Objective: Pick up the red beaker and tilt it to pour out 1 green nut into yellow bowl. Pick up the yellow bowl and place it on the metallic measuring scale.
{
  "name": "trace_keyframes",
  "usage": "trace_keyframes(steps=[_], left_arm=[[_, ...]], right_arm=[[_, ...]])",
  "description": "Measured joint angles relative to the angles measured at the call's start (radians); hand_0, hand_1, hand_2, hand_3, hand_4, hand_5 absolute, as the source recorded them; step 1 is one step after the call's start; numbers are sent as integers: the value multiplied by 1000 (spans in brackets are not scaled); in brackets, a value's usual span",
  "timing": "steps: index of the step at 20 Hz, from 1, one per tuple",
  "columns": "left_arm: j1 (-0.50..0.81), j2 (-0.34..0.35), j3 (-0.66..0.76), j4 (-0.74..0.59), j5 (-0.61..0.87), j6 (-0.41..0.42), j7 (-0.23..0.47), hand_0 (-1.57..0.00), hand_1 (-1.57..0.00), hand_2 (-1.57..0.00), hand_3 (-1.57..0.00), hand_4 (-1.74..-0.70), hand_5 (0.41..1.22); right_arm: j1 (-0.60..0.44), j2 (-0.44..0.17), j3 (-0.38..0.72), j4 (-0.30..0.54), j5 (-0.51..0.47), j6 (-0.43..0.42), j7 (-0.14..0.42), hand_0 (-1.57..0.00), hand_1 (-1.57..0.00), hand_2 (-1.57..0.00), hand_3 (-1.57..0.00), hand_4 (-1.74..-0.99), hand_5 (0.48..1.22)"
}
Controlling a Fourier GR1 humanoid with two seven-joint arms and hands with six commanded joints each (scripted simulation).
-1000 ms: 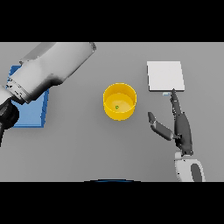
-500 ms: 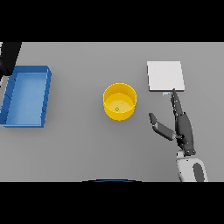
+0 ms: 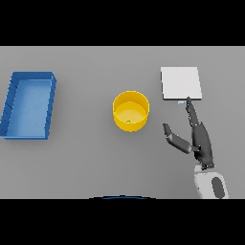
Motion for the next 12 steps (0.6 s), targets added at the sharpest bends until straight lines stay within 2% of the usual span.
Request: trace_keyframes(steps=[2, 3, 4, 7, 9, 10, 12], left_arm=[[126, 21, -6, -131, 47, 68, 87, -1571, -1571, -1571, -1450, -1741, 1221], [176, 33, -12, -196, 62, 100, 118, -1571, -1571, -1571, -1450, -1741, 1221], [232, 47, -16, -256, 80, 126, 136, -1571, -1571, -1571, -1452, -1741, 1221], [376, 70, -40, -414, 121, 208, 204, -1571, -1571, -1571, -1450, -1741, 1221], [424, 80, -41, -455, 144, 248, 246, -1571, -1571, -1571, -1493, -1741, 1221], [453, 81, -46, -473, 153, 266, 236, -1571, -1571, -1571, -1509, -1741, 1221], [475, 90, -57, -493, 163, 284, 253, -1571, -1571, -1571, -1531, -1741, 1166]], right_arm=[[5, -19, -9, 1, -6, 10, -10, 1, 1, 1, 1, -1206, 653], [9, -14, 2, -2, 4, 11, -1, 1, 1, 1, 1, -1206, 657], [33, -7, 11, -8, 11, 8, -19, 1, 1, 1, 1, -1210, 660], [-5, -2, 6, 1, 7, 3, 20, 1, 1, 1, 1, -1218, 664], [-2, -11, 2, 12, 7, 6, 5, 1, 1, 1, 1, -1216, 664], [3, -12, 2, 10, 7, 7, -6, 1, 1, 1, 1, -1217, 666], [1, -15, 2, 9, 5, 10, -8, 1, 1, 1, 1, -1214, 666]])
